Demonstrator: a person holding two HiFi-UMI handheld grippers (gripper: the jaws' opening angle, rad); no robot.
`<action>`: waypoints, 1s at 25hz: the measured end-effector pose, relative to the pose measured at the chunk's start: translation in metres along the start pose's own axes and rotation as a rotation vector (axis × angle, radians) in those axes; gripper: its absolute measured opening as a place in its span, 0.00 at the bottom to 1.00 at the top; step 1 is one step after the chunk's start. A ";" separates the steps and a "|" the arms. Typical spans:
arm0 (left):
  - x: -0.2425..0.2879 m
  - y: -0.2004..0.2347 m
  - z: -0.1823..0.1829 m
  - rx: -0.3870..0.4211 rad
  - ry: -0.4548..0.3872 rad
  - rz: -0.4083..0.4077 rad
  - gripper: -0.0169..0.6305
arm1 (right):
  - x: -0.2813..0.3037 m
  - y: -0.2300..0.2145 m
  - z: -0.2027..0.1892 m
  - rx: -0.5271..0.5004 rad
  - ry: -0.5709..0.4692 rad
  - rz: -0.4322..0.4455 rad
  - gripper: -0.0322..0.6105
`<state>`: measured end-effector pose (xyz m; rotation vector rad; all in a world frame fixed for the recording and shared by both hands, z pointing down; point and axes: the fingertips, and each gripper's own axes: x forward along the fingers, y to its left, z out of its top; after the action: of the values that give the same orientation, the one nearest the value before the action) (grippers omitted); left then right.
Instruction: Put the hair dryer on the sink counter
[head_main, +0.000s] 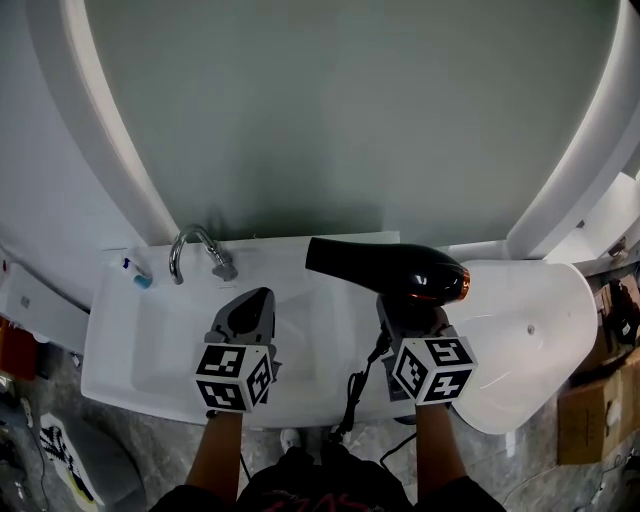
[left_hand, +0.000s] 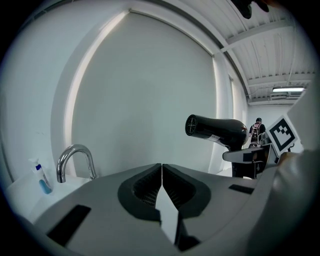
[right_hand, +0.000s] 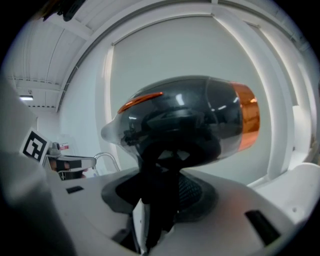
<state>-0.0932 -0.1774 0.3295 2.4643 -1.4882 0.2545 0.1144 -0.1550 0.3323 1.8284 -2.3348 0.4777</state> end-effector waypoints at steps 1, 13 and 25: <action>0.004 0.001 -0.002 -0.003 0.007 0.003 0.04 | 0.005 -0.002 -0.003 0.002 0.011 0.002 0.33; 0.063 0.013 -0.054 -0.055 0.127 0.026 0.04 | 0.065 -0.037 -0.051 0.046 0.151 0.026 0.33; 0.096 0.032 -0.121 -0.115 0.252 0.065 0.04 | 0.119 -0.055 -0.110 0.086 0.315 0.050 0.33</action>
<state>-0.0792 -0.2361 0.4754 2.2031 -1.4342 0.4599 0.1277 -0.2398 0.4807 1.5940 -2.1794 0.8193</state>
